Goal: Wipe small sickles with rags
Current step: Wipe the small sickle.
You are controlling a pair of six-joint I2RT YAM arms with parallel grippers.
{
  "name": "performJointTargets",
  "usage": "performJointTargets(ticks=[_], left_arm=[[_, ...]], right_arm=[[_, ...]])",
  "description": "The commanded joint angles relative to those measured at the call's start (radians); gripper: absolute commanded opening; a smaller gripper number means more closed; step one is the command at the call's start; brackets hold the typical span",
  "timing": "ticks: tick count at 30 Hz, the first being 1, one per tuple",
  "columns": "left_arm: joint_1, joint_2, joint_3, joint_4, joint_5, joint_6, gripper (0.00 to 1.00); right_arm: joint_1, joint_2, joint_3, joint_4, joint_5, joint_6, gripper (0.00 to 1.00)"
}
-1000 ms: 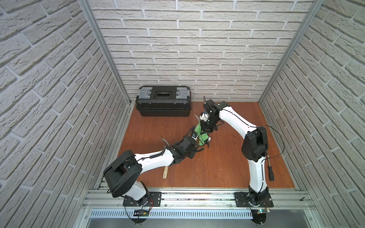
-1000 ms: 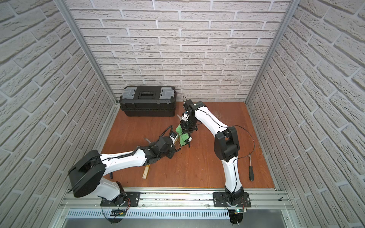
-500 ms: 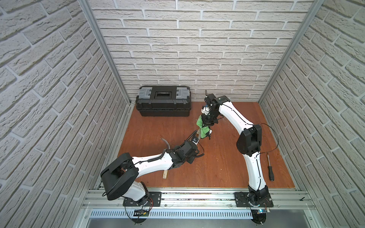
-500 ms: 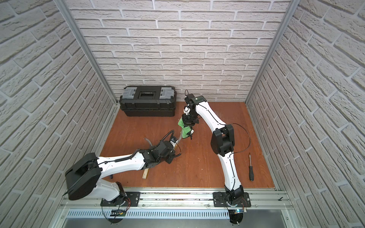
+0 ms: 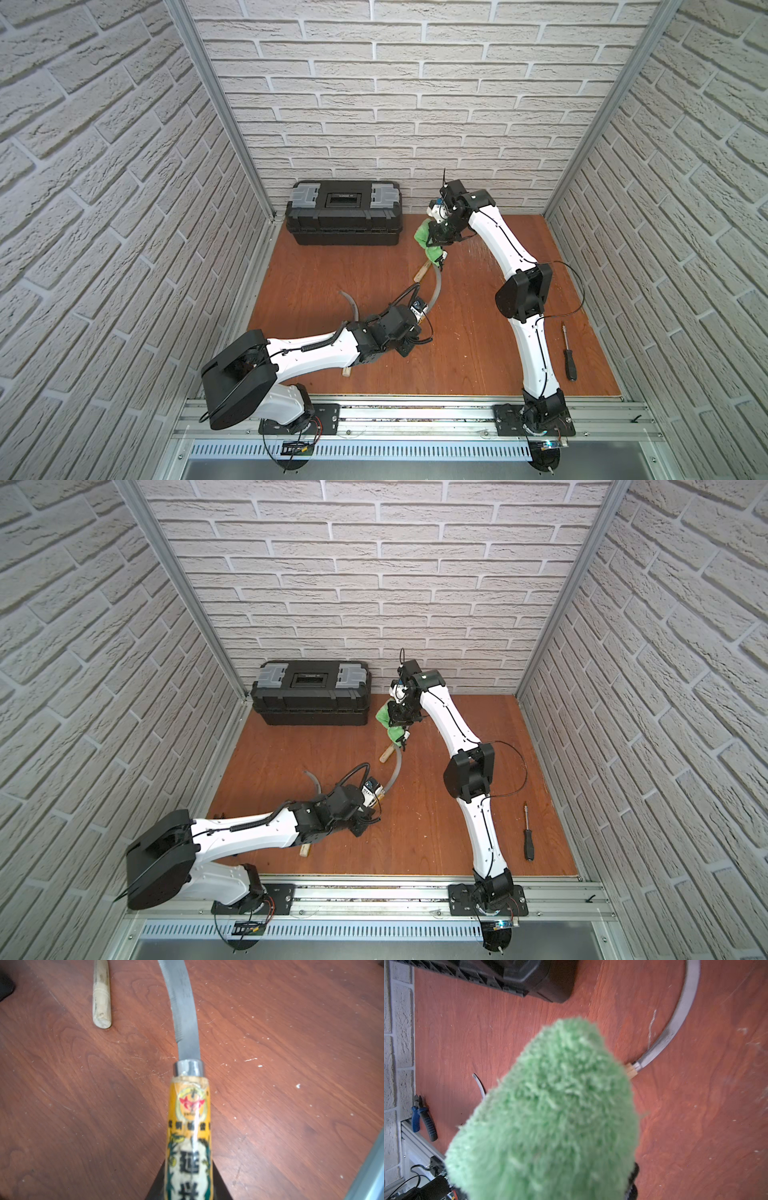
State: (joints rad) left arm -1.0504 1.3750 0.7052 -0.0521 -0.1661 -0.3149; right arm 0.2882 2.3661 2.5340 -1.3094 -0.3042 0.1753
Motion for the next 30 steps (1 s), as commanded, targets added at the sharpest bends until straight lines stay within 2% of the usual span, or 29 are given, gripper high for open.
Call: performJointTargets(ticks=[1, 5, 8, 13, 17, 22, 30], left_arm=[[0.002, -0.034, -0.006, 0.037, 0.001, 0.01, 0.0], [0.016, -0.048, -0.017, 0.038, -0.006, -0.014, 0.0], [0.023, -0.062, -0.021, 0.049, -0.003, -0.024, 0.0], [0.047, -0.073, -0.022, 0.105, 0.062, -0.045, 0.0], [0.062, -0.071, -0.023, 0.167, 0.118, -0.059, 0.0], [0.067, -0.065, -0.009, 0.178, 0.132, -0.063, 0.0], [0.07, -0.035, 0.011, 0.153, 0.14, -0.064, 0.0]], right_arm=[[-0.059, -0.046, 0.021, -0.033, 0.059, -0.059, 0.03], [-0.095, -0.12, -0.083, 0.01, 0.087, -0.093, 0.03], [-0.104, -0.215, -0.281, 0.161, 0.043, -0.105, 0.03], [-0.103, -0.36, -0.672, 0.497, -0.147, -0.064, 0.03], [-0.097, -0.415, -0.852, 0.646, -0.22, -0.023, 0.03], [-0.081, -0.429, -0.934, 0.702, -0.232, -0.004, 0.03], [-0.069, -0.456, -0.966, 0.725, -0.23, 0.006, 0.03]])
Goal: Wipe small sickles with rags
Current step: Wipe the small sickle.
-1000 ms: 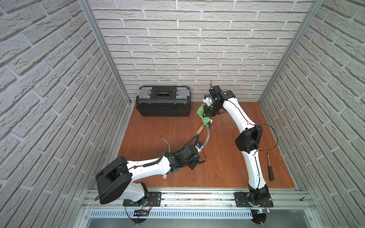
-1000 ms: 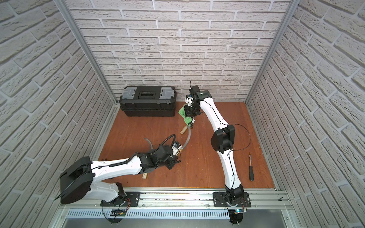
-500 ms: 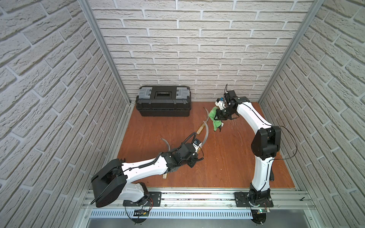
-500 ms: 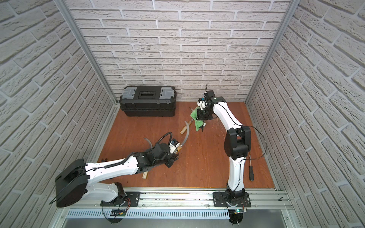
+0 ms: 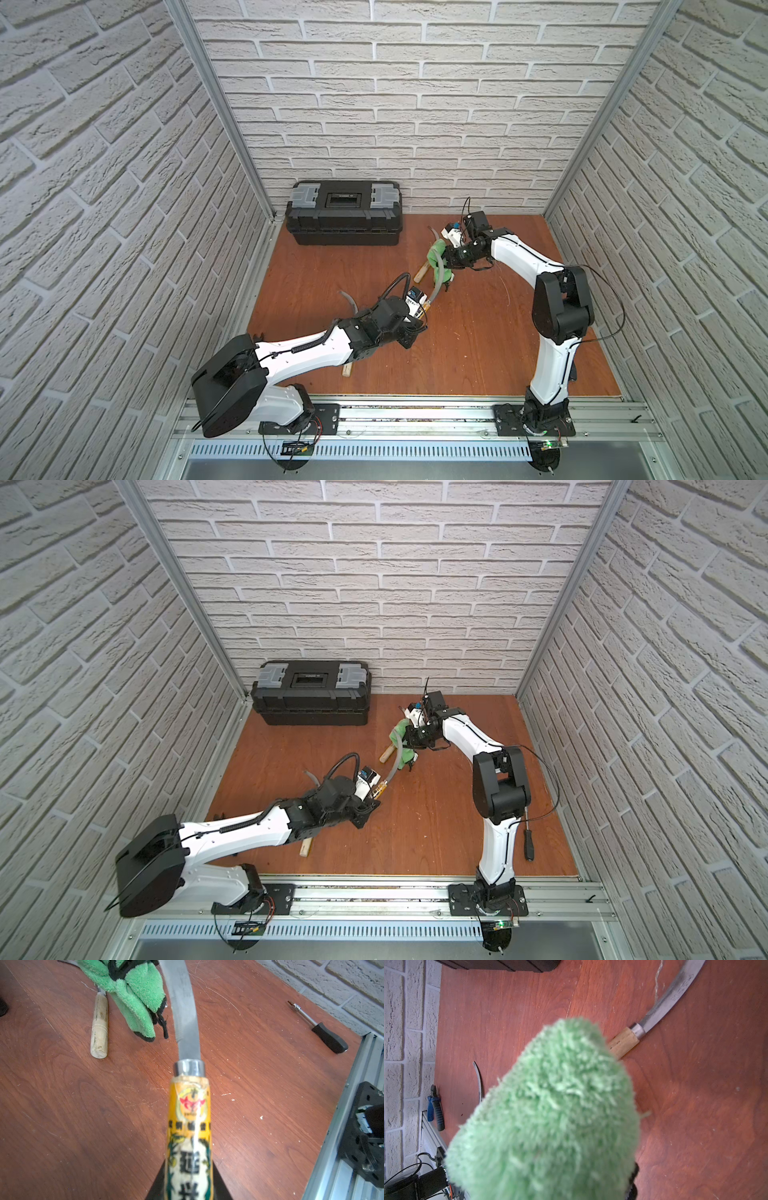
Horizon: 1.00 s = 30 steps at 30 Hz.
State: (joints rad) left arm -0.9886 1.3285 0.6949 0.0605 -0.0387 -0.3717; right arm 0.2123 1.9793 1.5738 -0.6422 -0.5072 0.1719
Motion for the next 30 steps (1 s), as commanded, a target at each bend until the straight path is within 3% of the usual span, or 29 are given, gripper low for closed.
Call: performJointTargets(ticks=[1, 17, 30], left_arm=[[0.009, 0.015, 0.02, 0.042, 0.012, -0.011, 0.0], [0.036, 0.057, 0.037, 0.061, 0.039, -0.016, 0.0], [-0.043, 0.055, 0.052, 0.026, -0.025, -0.016, 0.0]], right_arm=[[0.007, -0.074, -0.009, 0.058, -0.024, 0.008, 0.03], [0.012, -0.104, -0.028, 0.029, -0.03, -0.023, 0.03], [0.012, -0.042, 0.047, 0.02, -0.013, 0.03, 0.03]])
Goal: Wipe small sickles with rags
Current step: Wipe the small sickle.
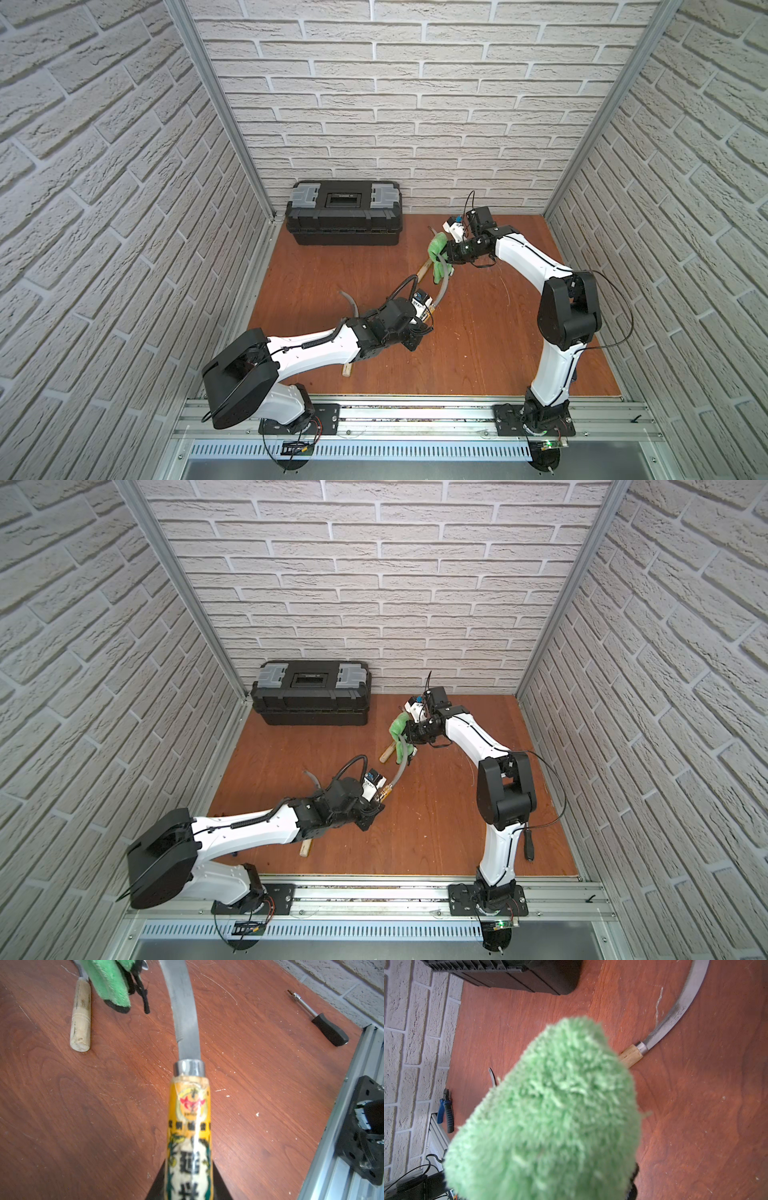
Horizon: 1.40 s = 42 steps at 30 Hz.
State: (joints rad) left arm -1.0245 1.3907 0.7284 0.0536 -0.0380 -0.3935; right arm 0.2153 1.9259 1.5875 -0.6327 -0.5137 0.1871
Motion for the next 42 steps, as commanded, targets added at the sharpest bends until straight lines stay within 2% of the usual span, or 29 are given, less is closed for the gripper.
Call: performJointTargets(ticks=[1, 12, 22, 35, 42], left_arm=[[-0.008, -0.008, 0.017, 0.034, -0.029, 0.004, 0.0], [0.013, -0.043, 0.042, 0.004, -0.083, 0.062, 0.0], [0.051, -0.011, 0.064, 0.009, -0.066, 0.074, 0.0], [0.103, 0.054, 0.065, 0.047, 0.047, 0.05, 0.0], [0.136, 0.065, 0.056, 0.064, 0.104, 0.025, 0.0]], right_arm=[[0.009, 0.014, 0.039, 0.007, -0.009, 0.015, 0.03], [0.008, -0.004, 0.006, -0.001, -0.028, -0.005, 0.02], [0.009, -0.017, -0.009, -0.002, -0.036, -0.011, 0.03], [0.036, -0.109, -0.07, 0.033, -0.046, -0.06, 0.03], [0.076, -0.233, -0.193, 0.161, -0.026, -0.113, 0.03]])
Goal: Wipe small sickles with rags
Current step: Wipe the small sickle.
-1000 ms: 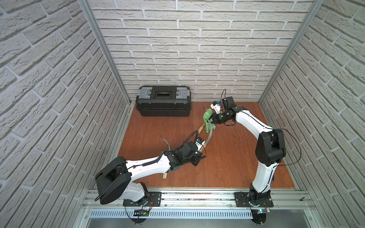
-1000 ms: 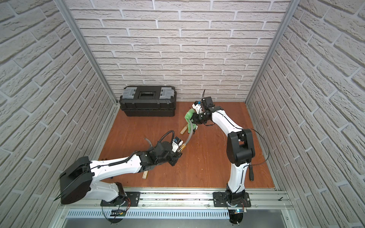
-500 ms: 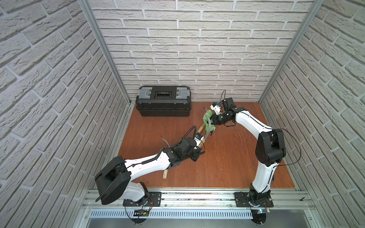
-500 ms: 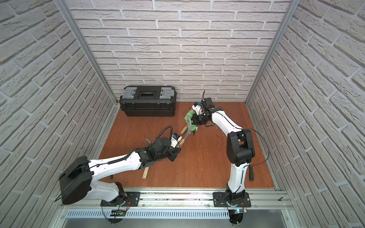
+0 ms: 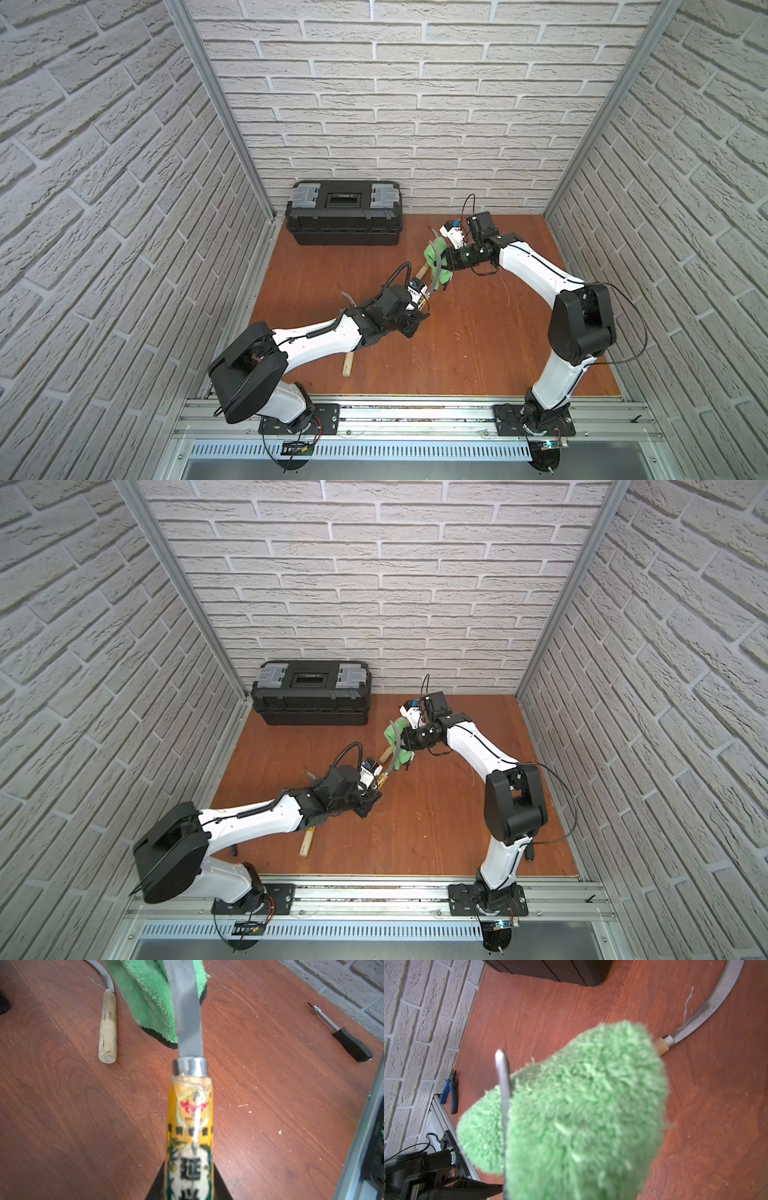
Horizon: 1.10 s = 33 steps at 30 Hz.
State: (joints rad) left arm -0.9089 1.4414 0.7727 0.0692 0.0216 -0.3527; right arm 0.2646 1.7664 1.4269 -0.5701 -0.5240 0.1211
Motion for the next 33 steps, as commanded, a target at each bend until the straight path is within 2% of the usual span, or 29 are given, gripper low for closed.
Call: performJointTargets(ticks=[1, 12, 24, 30, 33], left_arm=[[0.025, 0.015, 0.01, 0.051, 0.05, -0.02, 0.0], [0.101, 0.042, 0.046, 0.039, 0.101, -0.009, 0.0], [0.18, 0.129, 0.198, 0.024, 0.149, 0.017, 0.0], [0.179, 0.08, 0.211, 0.029, 0.143, -0.013, 0.0], [0.163, 0.034, 0.199, 0.006, 0.132, -0.012, 0.0]], right_arm=[[0.032, -0.087, -0.046, 0.108, -0.016, -0.052, 0.03], [0.065, -0.178, -0.185, 0.186, -0.042, -0.065, 0.03], [0.108, -0.26, -0.349, 0.225, -0.029, -0.037, 0.03], [0.095, -0.231, -0.33, 0.161, 0.072, -0.038, 0.03], [0.067, -0.184, -0.286, 0.156, 0.075, -0.005, 0.03]])
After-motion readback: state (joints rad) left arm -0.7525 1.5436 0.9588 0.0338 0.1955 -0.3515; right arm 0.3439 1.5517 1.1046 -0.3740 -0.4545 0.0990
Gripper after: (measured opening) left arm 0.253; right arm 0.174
